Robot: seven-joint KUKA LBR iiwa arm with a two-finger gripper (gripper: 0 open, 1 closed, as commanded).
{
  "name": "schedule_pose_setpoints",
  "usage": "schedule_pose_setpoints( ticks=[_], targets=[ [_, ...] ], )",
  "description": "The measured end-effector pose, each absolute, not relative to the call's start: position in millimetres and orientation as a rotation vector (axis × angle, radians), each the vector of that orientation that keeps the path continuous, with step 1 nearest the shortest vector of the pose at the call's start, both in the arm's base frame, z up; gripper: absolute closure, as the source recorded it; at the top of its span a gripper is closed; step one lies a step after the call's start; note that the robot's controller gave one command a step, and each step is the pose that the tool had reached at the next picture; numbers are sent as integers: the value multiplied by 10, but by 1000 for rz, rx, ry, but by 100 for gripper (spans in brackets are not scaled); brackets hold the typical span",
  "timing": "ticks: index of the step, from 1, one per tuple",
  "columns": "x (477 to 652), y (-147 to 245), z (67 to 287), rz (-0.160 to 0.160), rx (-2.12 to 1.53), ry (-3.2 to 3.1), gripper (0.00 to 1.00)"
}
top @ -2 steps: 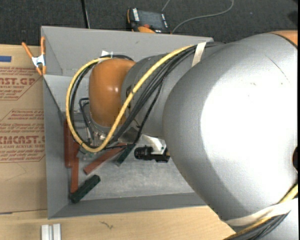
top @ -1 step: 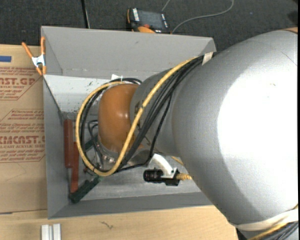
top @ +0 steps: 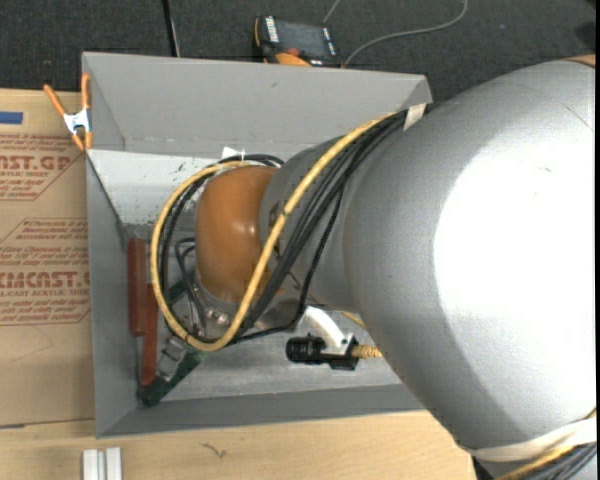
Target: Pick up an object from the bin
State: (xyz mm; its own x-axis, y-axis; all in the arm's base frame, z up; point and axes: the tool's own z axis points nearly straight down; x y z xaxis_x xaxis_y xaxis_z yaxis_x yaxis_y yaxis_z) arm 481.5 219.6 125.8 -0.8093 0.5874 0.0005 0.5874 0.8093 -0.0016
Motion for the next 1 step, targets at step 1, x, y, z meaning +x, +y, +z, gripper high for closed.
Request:
schedule_pose_setpoints(
  ticks=[1],
  targets=[
    [5876,1792,679,3,-831,-3033,0]
  ],
)
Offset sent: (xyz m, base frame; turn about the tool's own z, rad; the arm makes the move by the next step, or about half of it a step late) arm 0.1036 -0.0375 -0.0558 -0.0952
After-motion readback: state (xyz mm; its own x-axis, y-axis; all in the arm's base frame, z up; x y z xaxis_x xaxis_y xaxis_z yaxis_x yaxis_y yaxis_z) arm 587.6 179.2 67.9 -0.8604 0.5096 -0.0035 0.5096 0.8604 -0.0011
